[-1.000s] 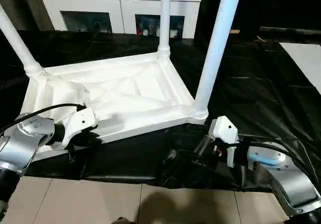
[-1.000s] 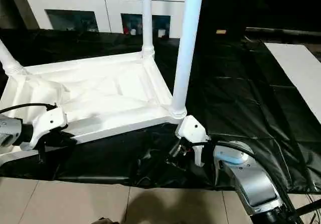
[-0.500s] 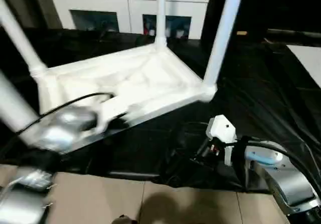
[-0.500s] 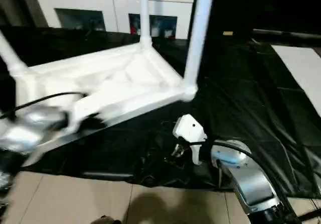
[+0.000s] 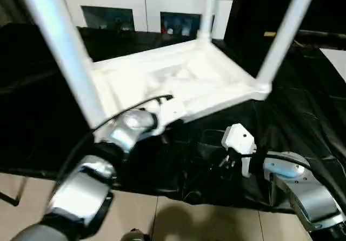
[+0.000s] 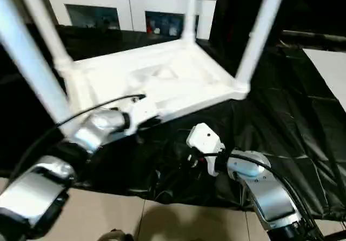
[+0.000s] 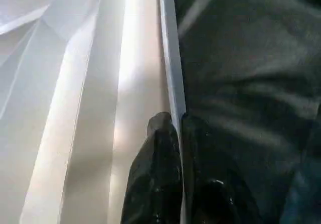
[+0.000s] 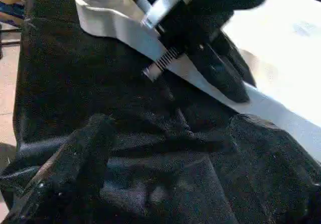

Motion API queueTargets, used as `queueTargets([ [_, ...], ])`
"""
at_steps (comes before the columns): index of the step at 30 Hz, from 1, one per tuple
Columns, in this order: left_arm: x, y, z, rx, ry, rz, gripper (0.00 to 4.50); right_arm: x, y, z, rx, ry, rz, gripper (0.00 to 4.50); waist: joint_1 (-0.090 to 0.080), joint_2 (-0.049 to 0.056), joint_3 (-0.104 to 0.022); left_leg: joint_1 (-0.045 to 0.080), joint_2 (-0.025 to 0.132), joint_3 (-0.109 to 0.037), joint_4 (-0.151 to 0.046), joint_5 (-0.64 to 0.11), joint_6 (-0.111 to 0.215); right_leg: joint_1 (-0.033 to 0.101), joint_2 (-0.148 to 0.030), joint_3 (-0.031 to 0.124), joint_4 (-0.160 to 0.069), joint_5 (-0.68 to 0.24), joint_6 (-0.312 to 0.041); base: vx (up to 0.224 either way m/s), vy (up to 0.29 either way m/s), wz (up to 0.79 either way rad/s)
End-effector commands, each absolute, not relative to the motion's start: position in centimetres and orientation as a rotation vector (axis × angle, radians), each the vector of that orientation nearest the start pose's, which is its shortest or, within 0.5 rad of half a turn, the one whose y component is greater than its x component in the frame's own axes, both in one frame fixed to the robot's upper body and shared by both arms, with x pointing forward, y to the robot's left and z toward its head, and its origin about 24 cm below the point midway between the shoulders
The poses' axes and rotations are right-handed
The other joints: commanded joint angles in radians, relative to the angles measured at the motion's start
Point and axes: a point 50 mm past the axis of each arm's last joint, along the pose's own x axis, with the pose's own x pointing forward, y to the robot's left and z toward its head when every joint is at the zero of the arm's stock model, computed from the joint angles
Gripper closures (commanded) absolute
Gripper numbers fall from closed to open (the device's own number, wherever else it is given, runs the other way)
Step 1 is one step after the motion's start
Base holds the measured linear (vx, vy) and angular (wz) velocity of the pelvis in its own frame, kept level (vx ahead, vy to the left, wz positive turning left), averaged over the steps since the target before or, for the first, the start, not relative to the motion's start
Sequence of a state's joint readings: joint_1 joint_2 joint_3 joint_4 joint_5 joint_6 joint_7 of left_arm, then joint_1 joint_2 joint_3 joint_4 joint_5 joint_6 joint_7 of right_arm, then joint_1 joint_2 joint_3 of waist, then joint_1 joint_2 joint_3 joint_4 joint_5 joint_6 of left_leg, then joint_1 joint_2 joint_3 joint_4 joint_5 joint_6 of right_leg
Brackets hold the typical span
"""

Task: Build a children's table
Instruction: Rotate table base

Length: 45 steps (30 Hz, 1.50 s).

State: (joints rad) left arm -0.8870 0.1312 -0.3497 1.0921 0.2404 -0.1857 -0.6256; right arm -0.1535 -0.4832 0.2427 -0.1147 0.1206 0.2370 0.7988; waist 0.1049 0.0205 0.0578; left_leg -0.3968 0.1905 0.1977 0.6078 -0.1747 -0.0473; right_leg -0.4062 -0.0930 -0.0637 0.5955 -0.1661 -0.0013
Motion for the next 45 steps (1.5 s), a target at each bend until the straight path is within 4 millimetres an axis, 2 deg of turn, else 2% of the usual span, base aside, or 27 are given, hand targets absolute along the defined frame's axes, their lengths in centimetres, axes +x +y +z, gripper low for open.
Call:
queueTargets([
  [1,38.3,5.5,11.3,0.718,-0.043,-0.861,4.48,25.2,-14.3,6.7,-0.375,0.201,1.009,0.5,-0.003,-0.002,-0.089,0.025,0.037,-0.026,-0.063,-0.159,0.093,0.061,-0.054,0.036,-0.044,0.006,-0.254,0.0,0.0,0.0],
  [4,38.6,5.6,11.5,0.705,-0.051,-0.835,4.48,25.2,-14.2,6.7,-0.379,0.199,1.009,0.5,-0.01,-0.004,-0.09,0.017,0.035,-0.028,-0.061,-0.134,0.106,0.067,-0.055,0.034,-0.04,0.012,-0.256,0.0,0.0,0.0],
  [6,39.0,6.1,12.3,0.629,-0.074,-0.781,3.89,25.5,-14.3,6.7,-0.388,0.194,0.997,0.5,-0.015,-0.003,-0.093,0.016,0.033,-0.027,-0.055,-0.102,0.124,0.065,-0.053,0.034,-0.036,0.05,-0.264,0.0,0.0,0.0],
  [7,39.1,6.1,12.5,0.6,-0.075,-0.784,3.88,25.6,-14.3,6.7,-0.391,0.19,0.992,0.5,-0.016,-0.011,-0.094,0.012,0.031,-0.026,-0.052,-0.086,0.137,0.065,-0.052,0.034,-0.032,0.082,-0.271,0.0,0.0,0.0],
  [9,38.9,6.4,12.7,0.527,-0.09,-0.798,3.71,25.8,-14.2,6.8,-0.39,0.181,0.97,0.5,-0.01,-0.002,-0.094,0.015,0.034,-0.024,-0.051,-0.089,0.149,0.058,-0.054,0.033,-0.033,0.085,-0.295,0.0,0.0,0.0],
  [12,38.1,6.7,12.5,0.43,-0.113,-0.855,3.44,26.1,-14.3,6.9,-0.394,0.166,0.945,0.5,-0.01,-0.001,-0.077,0.023,0.039,-0.022,-0.062,-0.19,0.122,0.052,-0.056,0.031,-0.05,-0.069,-0.291,0.0,0.0,0.0],
  [14,37.1,7.2,12.1,0.375,-0.136,-0.906,3.42,26.3,-14.3,7.0,-0.388,0.156,0.927,0.5,-0.013,0.001,-0.072,0.028,0.039,-0.022,-0.067,-0.241,0.099,0.053,-0.055,0.031,-0.06,-0.17,-0.265,0.0,0.0,0.0],
  [15,36.2,7.8,11.6,0.36,-0.146,-0.92,3.18,26.3,-14.3,7.1,-0.381,0.15,0.918,0.5,-0.015,0.011,-0.066,0.029,0.039,-0.024,-0.074,-0.283,0.084,0.054,-0.056,0.031,-0.068,-0.25,-0.246,0.0,0.0,0.0],
  [16,36.2,7.8,11.6,0.36,-0.146,-0.92,3.18,26.3,-14.3,7.1,-0.381,0.15,0.918,0.5,-0.025,0.005,-0.064,0.024,0.037,-0.024,-0.079,-0.305,0.072,0.058,-0.054,0.031,-0.072,-0.3,-0.222,0.0,0.0,0.0],
  [17,35.3,8.4,11.2,0.335,-0.151,-0.939,3.04,26.3,-14.3,7.2,-0.371,0.146,0.915,0.5,-0.024,0.012,-0.068,0.033,0.038,-0.024,-0.078,-0.323,0.061,0.053,-0.053,0.032,-0.075,-0.332,-0.21,0.0,0.0,0.0],
  [18,33.0,9.8,10.3,0.255,-0.151,-0.955,2.99,26.3,-14.2,7.3,-0.352,0.138,0.91,0.5,-0.029,0.015,-0.071,0.034,0.039,-0.025,-0.08,-0.332,0.049,0.05,-0.053,0.034,-0.078,-0.352,-0.193,0.0,0.0,0.0],
  [19,32.3,10.2,10.1,0.225,-0.147,-0.959,2.97,26.3,-14.2,7.3,-0.346,0.136,0.909,0.5,-0.035,0.018,-0.072,0.022,0.047,-0.031,-0.089,-0.315,0.041,0.058,-0.059,0.035,-0.069,-0.315,-0.197,0.0,0.0,0.0],
  [20,31.1,10.9,9.6,0.196,-0.13,-0.979,2.86,26.3,-14.2,7.3,-0.343,0.134,0.909,0.5,-0.039,0.02,-0.073,0.023,0.047,-0.031,-0.088,-0.322,0.035,0.055,-0.054,0.033,-0.066,-0.315,-0.194,0.0,0.0,0.0],
  [21,29.6,11.9,8.9,0.157,-0.102,-1.009,2.58,26.3,-14.2,7.3,-0.339,0.132,0.906,0.5,-0.044,0.023,-0.073,0.038,0.045,-0.027,-0.085,-0.37,0.019,0.039,-0.048,0.035,-0.072,-0.347,-0.186,0.0,0.0,0.0],
  [23,28.5,12.6,8.2,0.146,-0.08,-1.034,2.55,26.3,-14.2,7.2,-0.333,0.131,0.903,0.5,-0.047,0.025,-0.067,0.035,0.043,-0.027,-0.09,-0.395,0.013,0.035,-0.046,0.035,-0.078,-0.383,-0.174,0.0,0.0,0.0],
  [25,26.6,14.4,6.9,0.129,-0.041,-1.041,2.27,26.4,-14.1,7.2,-0.324,0.126,0.899,0.5,-0.047,0.032,-0.061,0.053,0.039,-0.026,-0.089,-0.458,-0.007,0.019,-0.04,0.036,-0.091,-0.453,-0.145,0.0,0.0,0.0],
  [26,26.6,14.4,6.9,0.129,-0.041,-1.041,2.27,26.4,-14.1,7.2,-0.324,0.126,0.899,0.5,-0.047,0.032,-0.061,0.053,0.039,-0.026,-0.089,-0.458,-0.007,0.019,-0.04,0.036,-0.091,-0.453,-0.145,0.0,0.0,0.0],
  [27,26.0,15.0,6.7,0.114,-0.038,-1.03,2.14,26.4,-14.1,7.2,-0.321,0.125,0.898,0.5,-0.054,0.03,-0.058,0.042,0.038,-0.03,-0.095,-0.465,-0.016,0.027,-0.044,0.035,-0.089,-0.479,-0.127,0.0,0.0,0.0],
  [30,24.0,17.4,6.4,0.072,-0.017,-0.992,1.97,26.3,-14.0,7.2,-0.317,0.123,0.899,0.5,-0.06,0.034,-0.054,0.04,0.037,-0.035,-0.099,-0.498,-0.028,0.024,-0.045,0.034,-0.096,-0.545,-0.093,0.0,0.0,0.0],
  [32,23.3,18.3,6.3,0.048,0.01,-0.979,1.79,26.3,-14.0,7.2,-0.316,0.124,0.9,0.5,-0.065,0.035,-0.053,0.05,0.035,-0.035,-0.097,-0.531,-0.035,0.013,-0.042,0.033,-0.104,-0.585,-0.074,0.0,0.0,0.0],
  [34,22.8,18.9,6.1,0.059,0.024,-0.972,1.67,26.2,-14.0,7.1,-0.316,0.125,0.899,0.5,-0.068,0.037,-0.05,0.05,0.034,-0.038,-0.099,-0.548,-0.036,0.012,-0.041,0.03,-0.108,-0.608,-0.066,0.0,0.0,0.0],
  [36,21.1,21.6,5.6,0.045,0.069,-0.915,1.55,26.2,-14.1,7.0,-0.313,0.128,0.891,0.5,-0.075,0.04,-0.048,0.047,0.032,-0.042,-0.1,-0.565,-0.039,0.013,-0.042,0.028,-0.109,-0.634,-0.051,0.0,0.0,0.0],
  [38,20.6,22.8,5.6,0.043,0.067,-0.884,1.36,26.2,-14.1,7.0,-0.309,0.128,0.887,0.5,-0.086,0.038,-0.046,0.041,0.03,-0.045,-0.103,-0.579,-0.04,0.016,-0.041,0.024,-0.111,-0.665,-0.033,0.0,0.0,0.0],
  [41,20.0,25.0,5.7,0.034,0.062,-0.793,1.08,26.1,-14.1,6.9,-0.31,0.129,0.886,0.5,-0.089,0.044,-0.04,0.057,0.028,-0.048,-0.101,-0.632,-0.046,0.004,-0.038,0.015,-0.126,-0.703,-0.021,-0.017,0.005,-0.02],
  [42,19.8,25.4,5.8,0.033,0.065,-0.776,0.99,26.1,-14.1,6.9,-0.311,0.129,0.887,0.5,-0.092,0.045,-0.037,0.067,0.026,-0.048,-0.098,-0.664,-0.048,0.0,-0.035,0.005,-0.137,-0.724,-0.014,-0.052,0.015,-0.05],
  [44,19.6,26.9,5.8,0.039,0.077,-0.721,0.92,26.2,-14.1,6.8,-0.314,0.131,0.889,0.5,-0.1,0.048,-0.03,0.069,0.025,-0.056,-0.105,-0.71,-0.049,0.008,-0.028,-0.015,-0.145,-0.743,0.007,0.0,0.0,0.0],
  [45,19.6,27.2,5.8,0.051,0.075,-0.703,0.83,26.2,-14.1,6.8,-0.315,0.131,0.889,0.5,-0.109,0.055,-0.023,0.073,0.029,-0.061,-0.118,-0.774,-0.054,0.015,-0.016,-0.038,-0.15,-0.733,0.016,0.0,0.0,0.0],
])
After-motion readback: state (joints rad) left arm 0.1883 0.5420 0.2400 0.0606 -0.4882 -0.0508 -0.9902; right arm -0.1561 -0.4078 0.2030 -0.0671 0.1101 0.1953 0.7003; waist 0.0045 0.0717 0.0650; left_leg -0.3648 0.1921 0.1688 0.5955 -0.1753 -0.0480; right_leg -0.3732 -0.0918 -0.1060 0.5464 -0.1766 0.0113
